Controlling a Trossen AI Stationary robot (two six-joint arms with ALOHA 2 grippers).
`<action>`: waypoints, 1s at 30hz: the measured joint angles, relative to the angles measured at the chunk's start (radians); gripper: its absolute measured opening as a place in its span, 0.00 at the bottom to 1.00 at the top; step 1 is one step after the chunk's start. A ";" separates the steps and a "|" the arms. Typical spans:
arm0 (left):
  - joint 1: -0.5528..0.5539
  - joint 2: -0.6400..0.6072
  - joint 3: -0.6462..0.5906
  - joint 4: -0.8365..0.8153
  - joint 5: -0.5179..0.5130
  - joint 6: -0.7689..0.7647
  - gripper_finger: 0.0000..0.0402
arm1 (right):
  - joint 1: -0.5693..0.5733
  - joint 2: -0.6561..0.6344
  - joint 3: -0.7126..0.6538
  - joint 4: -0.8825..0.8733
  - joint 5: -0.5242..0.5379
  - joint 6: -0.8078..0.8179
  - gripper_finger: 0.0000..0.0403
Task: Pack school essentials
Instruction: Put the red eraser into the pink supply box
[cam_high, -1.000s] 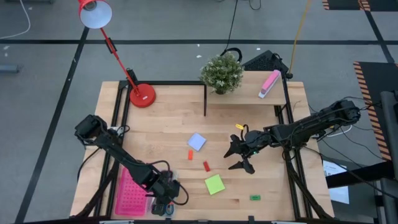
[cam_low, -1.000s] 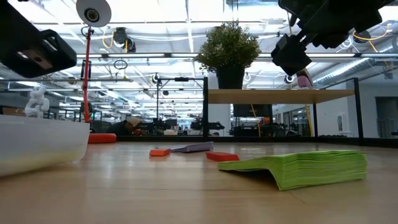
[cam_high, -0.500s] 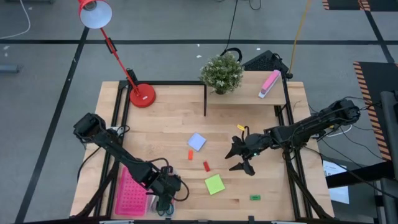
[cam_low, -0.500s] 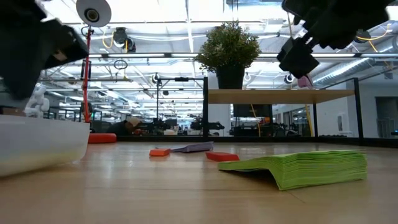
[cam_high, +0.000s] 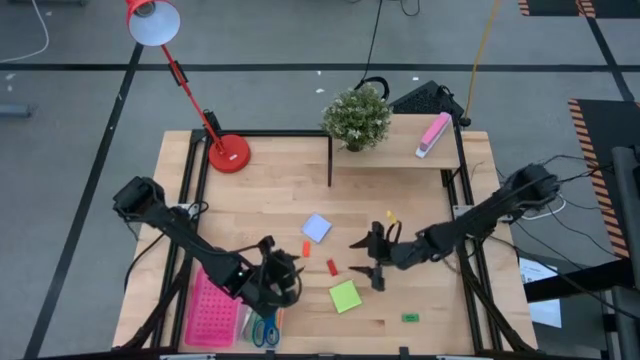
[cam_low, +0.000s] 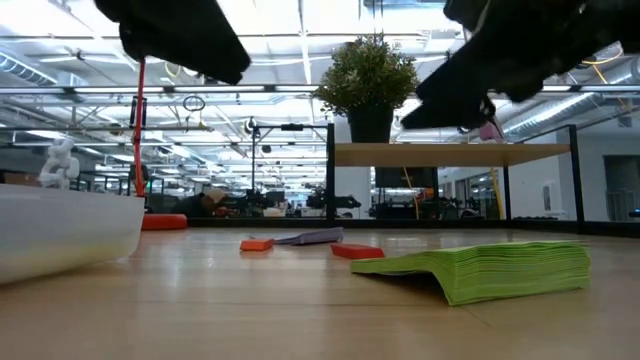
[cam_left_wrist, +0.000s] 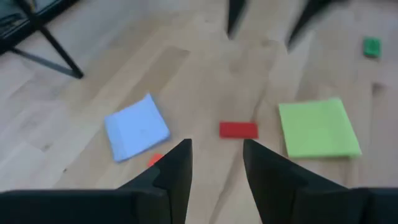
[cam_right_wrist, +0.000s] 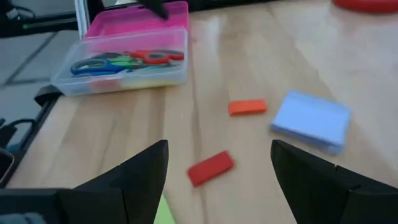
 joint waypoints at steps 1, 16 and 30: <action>0.005 0.000 0.000 0.000 -0.003 -0.014 0.36 | 0.006 0.039 0.000 0.039 0.017 0.023 0.69; 0.083 0.001 0.000 0.003 -0.005 0.006 0.35 | 0.062 0.445 0.208 0.023 0.247 0.154 0.69; 0.121 0.002 0.000 0.029 -0.004 0.071 0.35 | 0.076 0.564 0.342 -0.109 0.310 0.279 0.68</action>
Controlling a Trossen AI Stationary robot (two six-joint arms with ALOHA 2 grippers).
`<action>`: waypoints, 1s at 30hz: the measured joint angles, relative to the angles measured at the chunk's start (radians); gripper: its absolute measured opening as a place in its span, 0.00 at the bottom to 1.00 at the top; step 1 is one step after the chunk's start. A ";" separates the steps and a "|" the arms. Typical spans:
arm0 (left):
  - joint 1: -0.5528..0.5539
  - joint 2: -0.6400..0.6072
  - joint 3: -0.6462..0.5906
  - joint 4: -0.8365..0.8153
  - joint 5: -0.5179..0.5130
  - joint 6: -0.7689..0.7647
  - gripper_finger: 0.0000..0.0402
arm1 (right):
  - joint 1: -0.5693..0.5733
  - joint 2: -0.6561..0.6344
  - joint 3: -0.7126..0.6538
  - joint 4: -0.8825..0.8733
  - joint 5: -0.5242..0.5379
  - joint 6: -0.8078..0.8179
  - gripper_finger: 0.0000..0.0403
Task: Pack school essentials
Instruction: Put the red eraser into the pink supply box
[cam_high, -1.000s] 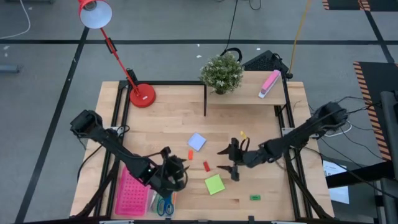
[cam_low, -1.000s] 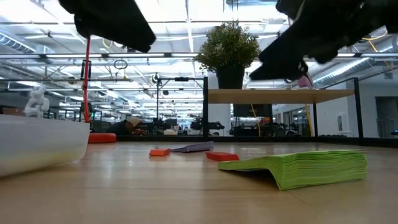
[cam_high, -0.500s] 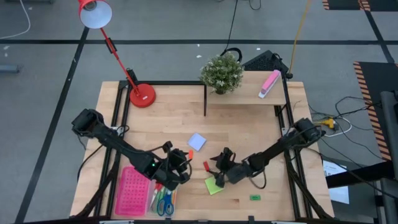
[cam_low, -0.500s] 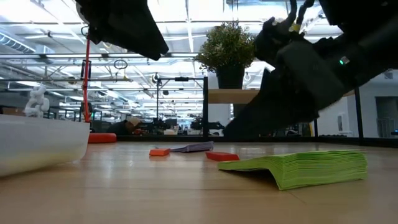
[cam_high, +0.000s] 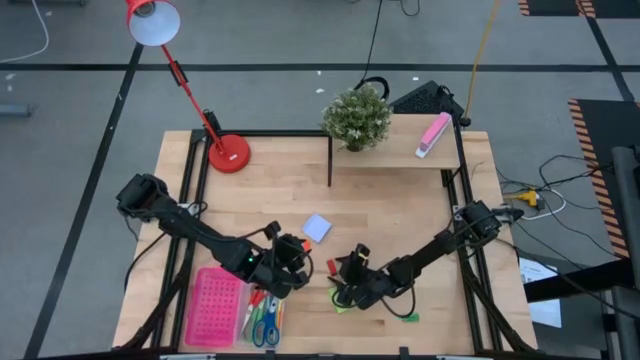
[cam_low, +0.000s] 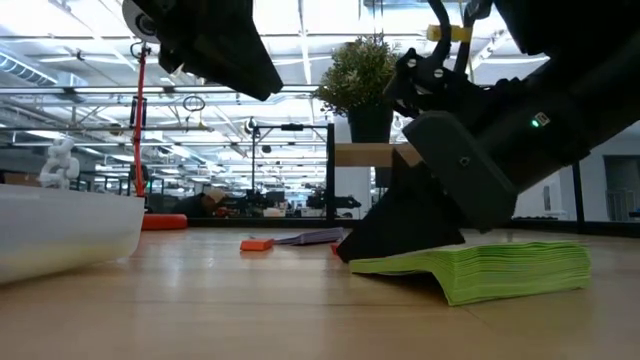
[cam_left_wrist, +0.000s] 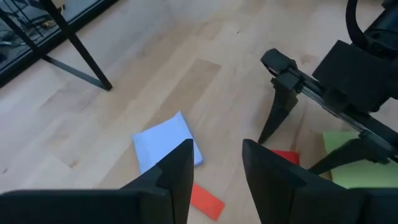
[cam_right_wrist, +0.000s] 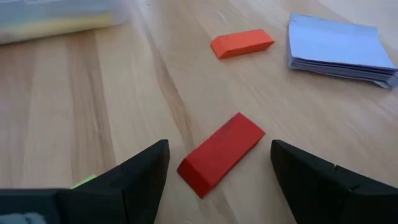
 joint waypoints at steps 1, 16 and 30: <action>0.000 0.000 0.000 0.000 0.000 0.005 0.35 | -0.003 0.003 0.002 -0.009 -0.001 0.011 0.68; 0.000 0.000 0.000 0.019 0.035 0.012 0.35 | -0.011 0.004 0.002 -0.040 -0.036 -0.070 0.27; -0.049 0.000 -0.001 0.038 0.202 0.071 0.35 | -0.016 -0.016 -0.002 0.015 -0.096 -0.209 0.19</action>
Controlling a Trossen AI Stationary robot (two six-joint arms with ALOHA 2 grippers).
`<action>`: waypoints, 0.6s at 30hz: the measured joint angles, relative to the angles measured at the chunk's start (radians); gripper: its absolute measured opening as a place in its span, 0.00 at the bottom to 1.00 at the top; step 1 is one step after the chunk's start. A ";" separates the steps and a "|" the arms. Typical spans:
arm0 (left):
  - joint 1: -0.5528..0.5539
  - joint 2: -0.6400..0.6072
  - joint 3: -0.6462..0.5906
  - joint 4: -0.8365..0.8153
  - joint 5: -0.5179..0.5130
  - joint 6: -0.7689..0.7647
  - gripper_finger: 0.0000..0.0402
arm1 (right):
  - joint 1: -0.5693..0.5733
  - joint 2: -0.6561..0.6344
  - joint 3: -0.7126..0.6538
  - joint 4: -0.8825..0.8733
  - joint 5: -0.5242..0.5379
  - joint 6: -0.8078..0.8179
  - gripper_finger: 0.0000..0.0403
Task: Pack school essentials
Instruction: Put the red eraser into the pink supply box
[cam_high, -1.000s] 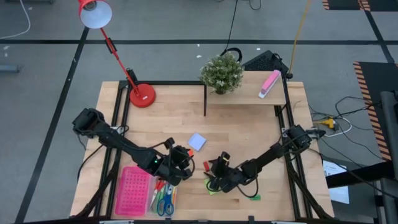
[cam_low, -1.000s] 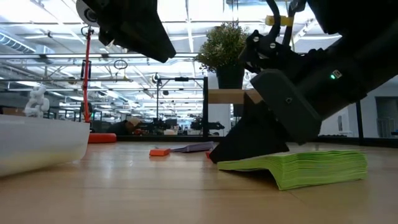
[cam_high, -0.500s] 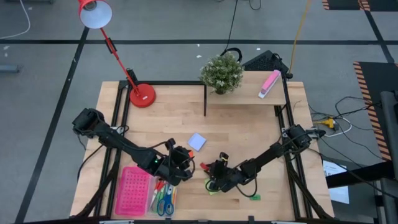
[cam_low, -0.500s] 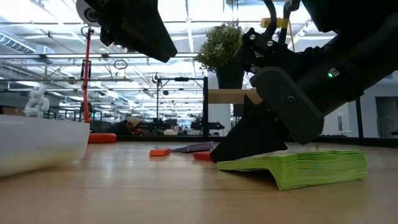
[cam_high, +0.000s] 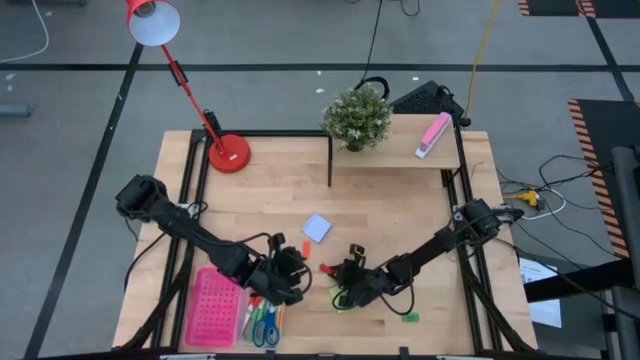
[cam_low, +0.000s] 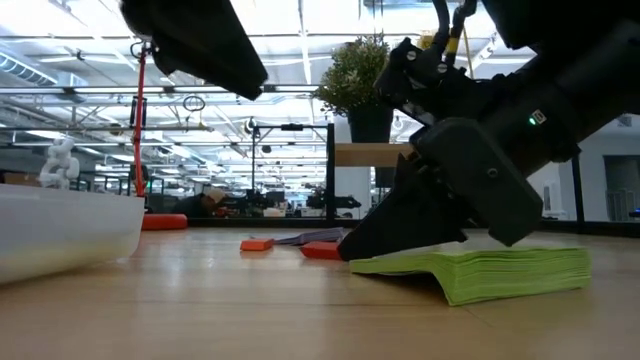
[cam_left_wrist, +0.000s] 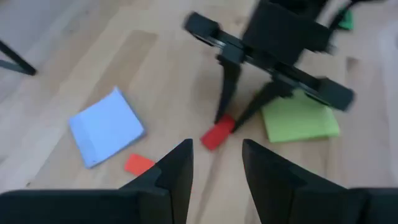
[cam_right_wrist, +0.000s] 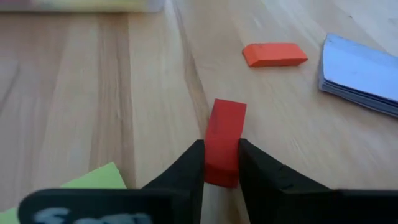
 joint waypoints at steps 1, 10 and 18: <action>-0.009 0.000 0.000 0.001 0.000 0.007 0.35 | 0.000 -0.008 -0.001 -0.002 -0.016 -0.013 0.19; -0.063 0.011 0.000 0.104 -0.009 0.137 0.35 | 0.003 -0.094 -0.002 -0.016 -0.098 -0.184 0.19; -0.090 0.123 -0.001 0.199 -0.038 0.285 0.35 | 0.003 -0.181 0.000 -0.033 -0.179 -0.292 0.18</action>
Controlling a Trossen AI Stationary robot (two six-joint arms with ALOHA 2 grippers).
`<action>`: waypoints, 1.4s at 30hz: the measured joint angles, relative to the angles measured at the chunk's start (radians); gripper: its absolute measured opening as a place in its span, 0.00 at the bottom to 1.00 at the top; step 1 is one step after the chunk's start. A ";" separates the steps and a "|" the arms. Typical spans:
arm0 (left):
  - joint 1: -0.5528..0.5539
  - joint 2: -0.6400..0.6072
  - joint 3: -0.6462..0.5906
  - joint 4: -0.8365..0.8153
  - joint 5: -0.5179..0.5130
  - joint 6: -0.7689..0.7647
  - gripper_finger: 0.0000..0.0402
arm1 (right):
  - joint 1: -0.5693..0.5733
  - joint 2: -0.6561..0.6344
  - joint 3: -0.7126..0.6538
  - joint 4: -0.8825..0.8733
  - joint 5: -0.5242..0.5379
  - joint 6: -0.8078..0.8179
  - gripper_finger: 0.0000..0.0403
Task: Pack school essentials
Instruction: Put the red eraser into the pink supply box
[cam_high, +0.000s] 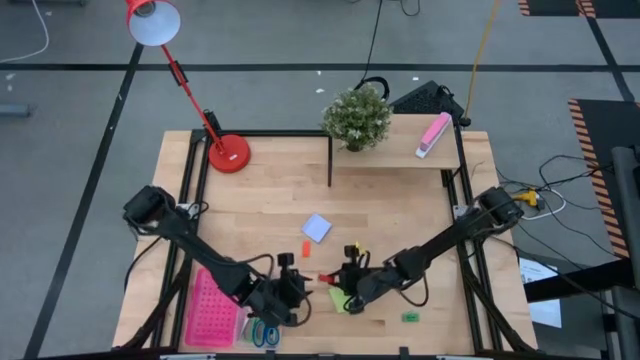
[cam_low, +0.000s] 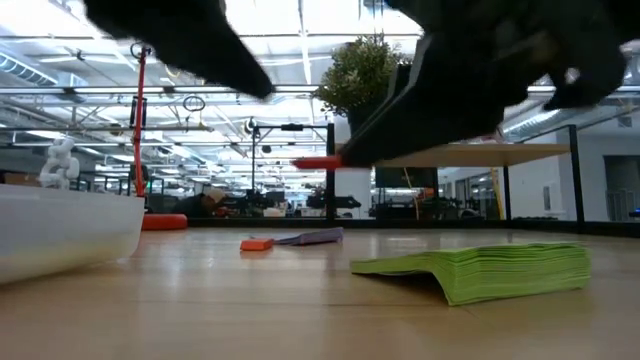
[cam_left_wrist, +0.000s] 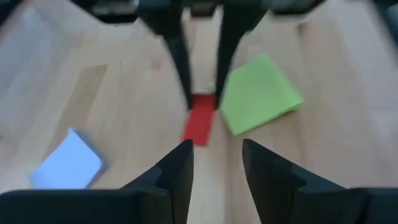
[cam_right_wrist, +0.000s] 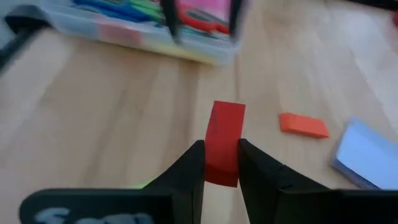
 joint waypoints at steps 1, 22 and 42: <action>0.000 0.016 0.000 0.008 -0.020 0.012 0.36 | 0.000 -0.013 0.000 -0.013 -0.018 -0.007 0.19; 0.049 0.076 0.000 0.153 0.016 0.021 0.57 | -0.039 -0.078 0.000 -0.007 -0.179 -0.098 0.19; 0.051 0.074 0.000 0.171 0.073 0.054 0.18 | -0.038 -0.090 0.001 -0.023 -0.178 -0.100 0.34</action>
